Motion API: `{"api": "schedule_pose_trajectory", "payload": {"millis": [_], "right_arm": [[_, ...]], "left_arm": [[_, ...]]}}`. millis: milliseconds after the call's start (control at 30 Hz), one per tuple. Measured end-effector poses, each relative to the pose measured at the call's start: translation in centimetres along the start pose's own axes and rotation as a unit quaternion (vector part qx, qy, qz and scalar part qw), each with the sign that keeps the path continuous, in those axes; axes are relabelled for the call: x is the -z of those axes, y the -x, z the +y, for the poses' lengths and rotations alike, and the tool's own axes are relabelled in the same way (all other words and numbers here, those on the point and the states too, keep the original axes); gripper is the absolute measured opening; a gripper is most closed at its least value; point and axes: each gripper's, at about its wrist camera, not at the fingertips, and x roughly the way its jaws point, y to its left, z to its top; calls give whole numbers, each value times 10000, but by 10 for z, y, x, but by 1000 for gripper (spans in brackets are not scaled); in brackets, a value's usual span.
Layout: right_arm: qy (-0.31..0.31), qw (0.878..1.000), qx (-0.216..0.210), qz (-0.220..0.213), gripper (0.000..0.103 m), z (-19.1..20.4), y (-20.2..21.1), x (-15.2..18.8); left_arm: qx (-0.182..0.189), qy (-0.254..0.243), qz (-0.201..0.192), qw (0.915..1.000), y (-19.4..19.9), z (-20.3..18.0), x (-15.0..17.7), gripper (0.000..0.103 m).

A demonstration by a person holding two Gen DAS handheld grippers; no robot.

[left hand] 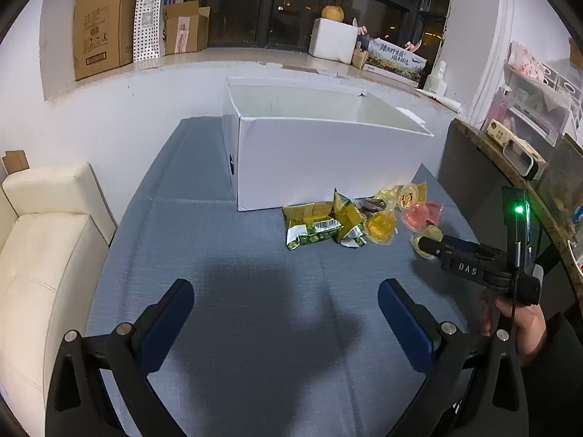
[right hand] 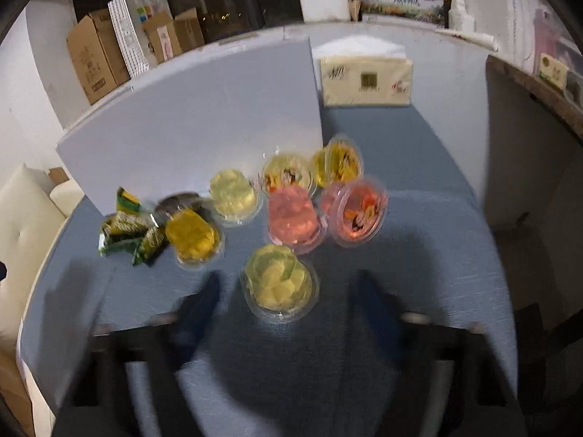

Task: Organize snacks
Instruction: 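Withdraw the left tool while the right grasps a yellow jelly cup, then grasp the yellow snack bag with the left gripper while the right carries its cup to the box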

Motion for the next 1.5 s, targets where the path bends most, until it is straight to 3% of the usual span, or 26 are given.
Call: {"api": "schedule_pose_trajectory", "payload": {"millis": [33, 100, 633, 800, 1033, 1167, 1367, 1433, 1500], "right_arm": [[27, 10000, -47, -43, 36, 1, 1, 0], [188, 9997, 81, -107, 36, 4, 5, 1], [171, 9969, -595, -482, 36, 12, 50, 13], [248, 9944, -793, -655, 36, 22, 82, 24], [296, 9941, -821, -644, 36, 23, 96, 32], [262, 9934, -898, -670, 36, 23, 99, 35], [266, 9931, -939, -654, 36, 27, 95, 35], [263, 9932, -938, -644, 36, 27, 93, 35], [248, 9933, -942, -618, 36, 26, 91, 35]], "left_arm": [[-11, 18, 8, 10000, -2, 0, 0, 103], [31, 54, 49, 10000, -7, 0, 0, 103], [131, -133, 149, 9997, -28, -17, -5, 103], [74, -298, 242, 9992, -59, -25, -17, 103], [-117, -642, 411, 9970, -102, -36, -40, 103], [-107, -435, 494, 9978, -117, -24, -45, 102], [40, -238, 750, 9969, -145, -18, -51, 94], [-54, -289, 746, 9968, -152, -20, -51, 84], [-15, -367, 711, 9968, -151, -22, -52, 65]]}}
